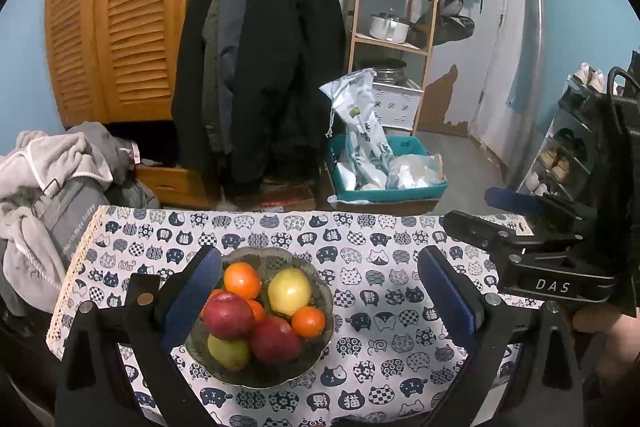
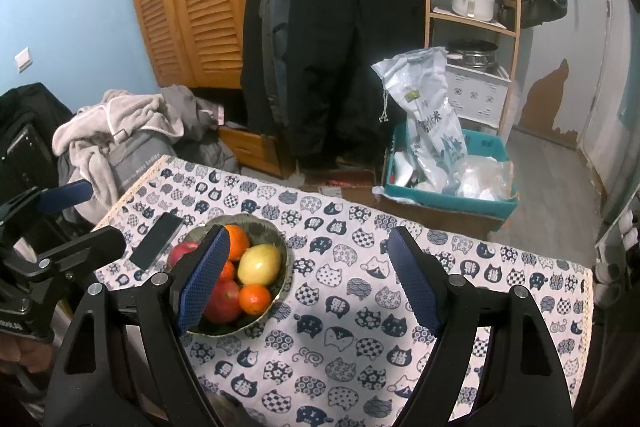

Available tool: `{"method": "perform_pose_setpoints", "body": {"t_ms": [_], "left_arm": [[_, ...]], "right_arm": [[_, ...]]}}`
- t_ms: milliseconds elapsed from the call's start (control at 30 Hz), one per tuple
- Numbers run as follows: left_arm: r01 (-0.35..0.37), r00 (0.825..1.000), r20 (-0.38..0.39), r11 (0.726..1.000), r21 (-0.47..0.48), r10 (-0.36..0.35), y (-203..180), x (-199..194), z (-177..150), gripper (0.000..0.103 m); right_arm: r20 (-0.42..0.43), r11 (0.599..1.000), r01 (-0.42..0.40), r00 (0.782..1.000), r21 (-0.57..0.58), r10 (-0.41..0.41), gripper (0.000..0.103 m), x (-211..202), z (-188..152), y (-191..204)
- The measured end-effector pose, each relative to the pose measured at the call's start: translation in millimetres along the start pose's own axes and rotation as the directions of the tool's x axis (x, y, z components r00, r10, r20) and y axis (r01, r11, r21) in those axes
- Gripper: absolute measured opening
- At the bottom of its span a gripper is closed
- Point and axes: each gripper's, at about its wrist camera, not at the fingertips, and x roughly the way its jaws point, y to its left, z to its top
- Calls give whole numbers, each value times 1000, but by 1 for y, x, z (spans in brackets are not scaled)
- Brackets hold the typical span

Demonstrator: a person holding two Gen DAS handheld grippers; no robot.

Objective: Organize fruits

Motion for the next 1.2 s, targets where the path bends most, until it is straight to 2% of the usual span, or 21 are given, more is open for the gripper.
{"method": "perform_pose_setpoints", "body": {"t_ms": [233,433,700,1200], "left_arm": [[-23,1000,6,1000,-11,23,0,-2,0,102],[-16,1000,-15,1000,-19,15,1,2,0,102],[-51,999,-6,999,-2,51,-1,1,0,102],[-48,999,-9,999,2,48,-2,3,0,102]], "right_arm": [[-1,1000,1,1000,0,-1,80,0,-1,1],[-1,1000,-2,1000,-1,2,80,1,-1,1],[-3,1000,-1,1000,-2,1,80,1,-2,2],[-5,1000,-1,1000,-3,1,80,2,-2,3]]}}
